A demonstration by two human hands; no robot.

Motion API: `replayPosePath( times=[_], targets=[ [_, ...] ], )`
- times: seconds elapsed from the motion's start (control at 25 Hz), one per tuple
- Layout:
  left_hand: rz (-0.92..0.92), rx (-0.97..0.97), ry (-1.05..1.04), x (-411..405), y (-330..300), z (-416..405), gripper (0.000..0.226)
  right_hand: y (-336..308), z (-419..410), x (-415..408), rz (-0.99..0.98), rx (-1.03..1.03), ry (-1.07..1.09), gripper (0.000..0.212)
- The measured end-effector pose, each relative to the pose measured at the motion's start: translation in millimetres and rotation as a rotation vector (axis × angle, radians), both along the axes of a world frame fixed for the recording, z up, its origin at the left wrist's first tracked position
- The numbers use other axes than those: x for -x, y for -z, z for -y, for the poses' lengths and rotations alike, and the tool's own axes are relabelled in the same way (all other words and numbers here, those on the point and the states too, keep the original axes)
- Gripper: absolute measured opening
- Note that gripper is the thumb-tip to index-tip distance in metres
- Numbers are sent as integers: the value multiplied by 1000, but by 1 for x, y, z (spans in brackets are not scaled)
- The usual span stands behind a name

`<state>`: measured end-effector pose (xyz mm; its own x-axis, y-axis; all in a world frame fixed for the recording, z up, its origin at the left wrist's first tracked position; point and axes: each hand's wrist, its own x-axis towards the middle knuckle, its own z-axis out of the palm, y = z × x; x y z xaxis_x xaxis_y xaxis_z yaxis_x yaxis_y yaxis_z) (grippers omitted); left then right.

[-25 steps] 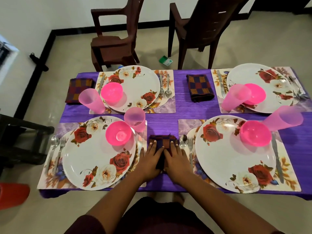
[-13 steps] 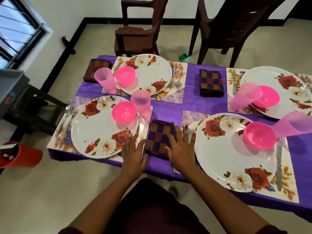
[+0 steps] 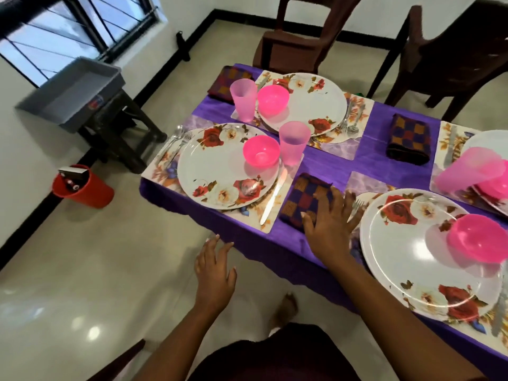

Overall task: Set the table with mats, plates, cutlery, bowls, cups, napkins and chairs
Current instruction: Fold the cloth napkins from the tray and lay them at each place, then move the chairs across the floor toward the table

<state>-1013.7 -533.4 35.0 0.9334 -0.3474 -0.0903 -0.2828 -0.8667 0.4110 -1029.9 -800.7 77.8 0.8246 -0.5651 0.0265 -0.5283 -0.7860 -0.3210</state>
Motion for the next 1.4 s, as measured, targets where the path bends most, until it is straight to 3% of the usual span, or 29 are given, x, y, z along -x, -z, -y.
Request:
replayPosePath(
  times=[0.28, 0.36, 0.44, 0.56, 0.76, 0.92, 1.08, 1.4],
  targets=[
    [-87, 85, -105, 68, 21, -115, 52, 0, -89, 62, 62, 23, -51, 54],
    [-182, 18, -153, 90, 24, -145, 53, 4, -129, 93, 81, 35, -86, 49],
    [-238, 32, -172, 97, 18, -149, 54, 11, -164, 124, 53, 40, -117, 48],
    [-160, 105, -58, 115, 1, -146, 48, 21, -220, 183, -19, 29, -133, 51],
    [-262, 230, -151, 171, -17, -157, 41, 13, -253, 241, -119, 33, -263, 47],
    [-388, 104, -183, 223, 0, -171, 44, 19, -254, 268, -192, -178, -329, 45],
    [-500, -63, -130, 279, 25, -176, 48, 38, -244, 293, -549, -542, -513, 51],
    [-687, -154, -94, 349, 85, -192, 54, 100, -226, 343, -738, -760, -334, 41]
  ],
)
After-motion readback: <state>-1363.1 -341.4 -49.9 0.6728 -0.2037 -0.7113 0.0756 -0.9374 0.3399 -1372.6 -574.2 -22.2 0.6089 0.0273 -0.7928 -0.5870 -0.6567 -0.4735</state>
